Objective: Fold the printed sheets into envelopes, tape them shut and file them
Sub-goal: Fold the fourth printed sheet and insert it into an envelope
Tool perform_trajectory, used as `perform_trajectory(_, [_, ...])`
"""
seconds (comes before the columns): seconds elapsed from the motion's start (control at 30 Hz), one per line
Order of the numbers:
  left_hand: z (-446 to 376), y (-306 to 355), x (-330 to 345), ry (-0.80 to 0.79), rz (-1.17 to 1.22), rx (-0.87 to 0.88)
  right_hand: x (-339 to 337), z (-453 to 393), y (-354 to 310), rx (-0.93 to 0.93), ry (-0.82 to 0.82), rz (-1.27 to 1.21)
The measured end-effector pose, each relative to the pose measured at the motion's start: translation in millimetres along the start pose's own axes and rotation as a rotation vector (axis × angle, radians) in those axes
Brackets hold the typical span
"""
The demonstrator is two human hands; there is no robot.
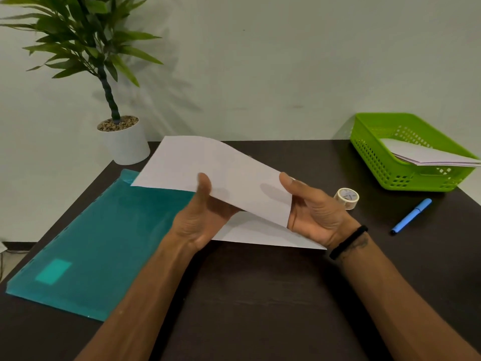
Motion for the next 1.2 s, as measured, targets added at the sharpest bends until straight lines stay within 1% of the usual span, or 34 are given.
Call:
perform_trajectory(0.07, [1.0,-9.2,5.7,-0.021,-0.072,-0.025,3.8,-3.0,5.1,0.025,-0.021,-0.054])
perform_trajectory(0.13, [2.2,-14.6,10.1,-0.021,-0.121,-0.030,3.4,-3.8,7.7,0.041,0.015,-0.080])
perform_trajectory(0.2, [3.3,-14.2,11.9,0.007,-0.146,-0.021,1.9,-2.3,8.9,0.048,0.058,-0.048])
perform_trajectory(0.37, [1.0,4.4,-0.7,0.160,-0.070,0.042,0.4,-1.0,6.7,0.052,0.125,0.029])
perform_trajectory(0.43, [0.6,9.3,-5.1,0.193,-0.050,0.066,-1.4,-2.0,7.1,0.051,0.150,0.070])
perform_trajectory(0.6, [1.8,16.3,-17.8,0.272,0.011,0.121,-6.8,-5.4,9.6,0.113,0.142,0.219])
perform_trajectory(0.7, [3.1,21.6,-22.1,0.286,0.037,0.124,-6.5,-4.9,7.5,0.094,0.159,0.203])
perform_trajectory(0.83, [2.5,20.4,-13.6,0.251,-0.057,0.127,-2.6,-4.7,4.7,0.027,0.218,0.091])
perform_trajectory(0.93, [4.0,22.0,-10.3,0.231,-0.111,0.125,-10.8,-6.8,6.2,0.045,0.288,0.082])
perform_trajectory(1.1, [7.1,41.6,-29.9,0.314,0.023,0.218,-21.7,-10.0,7.0,0.067,0.315,0.120])
perform_trajectory(1.2, [7.8,41.2,-32.8,0.320,0.018,0.195,-21.1,-9.8,7.6,0.063,0.301,0.128])
Point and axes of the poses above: each hand's wrist, its own z-axis away from the middle knuckle, its own x-axis out of the palm, y = z × x, the point moved 6 cm from there along -z, towards the middle knuckle, and after that the axes turned 1 degree about -z, right-handed, at the moved point
